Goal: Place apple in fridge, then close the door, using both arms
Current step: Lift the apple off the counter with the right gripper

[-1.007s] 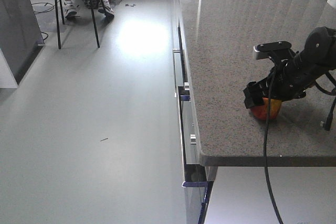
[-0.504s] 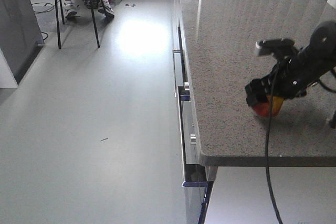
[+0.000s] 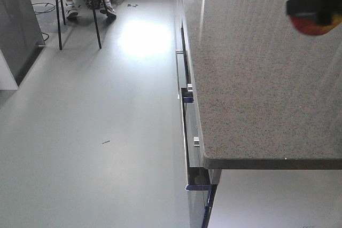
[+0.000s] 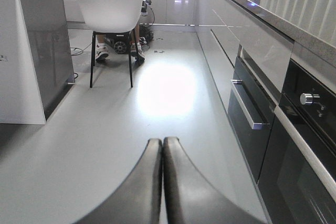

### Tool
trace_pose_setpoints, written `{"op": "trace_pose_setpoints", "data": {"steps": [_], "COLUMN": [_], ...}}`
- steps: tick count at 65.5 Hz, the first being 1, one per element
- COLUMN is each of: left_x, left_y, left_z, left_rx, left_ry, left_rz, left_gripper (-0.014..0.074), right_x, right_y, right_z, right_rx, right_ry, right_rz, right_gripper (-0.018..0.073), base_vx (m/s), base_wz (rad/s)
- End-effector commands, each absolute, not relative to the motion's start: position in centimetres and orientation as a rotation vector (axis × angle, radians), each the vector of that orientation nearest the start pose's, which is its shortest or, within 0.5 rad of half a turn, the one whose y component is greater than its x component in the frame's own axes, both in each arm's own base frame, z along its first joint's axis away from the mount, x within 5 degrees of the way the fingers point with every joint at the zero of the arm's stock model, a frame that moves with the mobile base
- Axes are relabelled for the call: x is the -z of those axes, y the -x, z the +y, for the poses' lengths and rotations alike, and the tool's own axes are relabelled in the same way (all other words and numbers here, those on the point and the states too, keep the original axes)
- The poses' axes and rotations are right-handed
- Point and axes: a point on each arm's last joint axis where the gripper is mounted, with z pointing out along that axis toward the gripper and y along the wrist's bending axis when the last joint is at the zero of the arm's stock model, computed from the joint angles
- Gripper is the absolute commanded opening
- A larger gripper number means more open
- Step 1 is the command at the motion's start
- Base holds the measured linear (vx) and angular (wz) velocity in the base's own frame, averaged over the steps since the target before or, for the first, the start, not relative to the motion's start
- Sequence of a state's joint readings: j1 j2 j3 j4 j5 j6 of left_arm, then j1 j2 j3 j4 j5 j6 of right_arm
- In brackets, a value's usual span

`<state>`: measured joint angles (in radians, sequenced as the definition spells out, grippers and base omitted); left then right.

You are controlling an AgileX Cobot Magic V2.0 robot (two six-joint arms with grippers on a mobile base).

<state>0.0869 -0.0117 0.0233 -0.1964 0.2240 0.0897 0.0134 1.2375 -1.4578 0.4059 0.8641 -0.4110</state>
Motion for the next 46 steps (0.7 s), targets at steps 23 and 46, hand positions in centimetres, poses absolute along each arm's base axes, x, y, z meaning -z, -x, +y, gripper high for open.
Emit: {"op": "trace_pose_setpoints", "data": {"steps": [23, 46], "left_x": [-19.9, -19.9], "left_y": [-5.5, -5.5], "left_z": [0.2, 0.2], "left_rx": [0.057, 0.057], "left_ry": [0.139, 0.139], "left_rz": [1.609, 1.609], "left_gripper": [-0.0006, -0.0006], "right_x": [-51.8, -52.0], "right_y": [-15.7, -15.1], "right_z": [3.0, 3.0], "right_rx": [-0.204, -0.199], "right_ry": [0.350, 0.351], "right_rz": [1.753, 1.740], "right_gripper": [0.0076, 0.0077], "base_vx": [0.00, 0.00], "base_wz": [0.00, 0.00]}}
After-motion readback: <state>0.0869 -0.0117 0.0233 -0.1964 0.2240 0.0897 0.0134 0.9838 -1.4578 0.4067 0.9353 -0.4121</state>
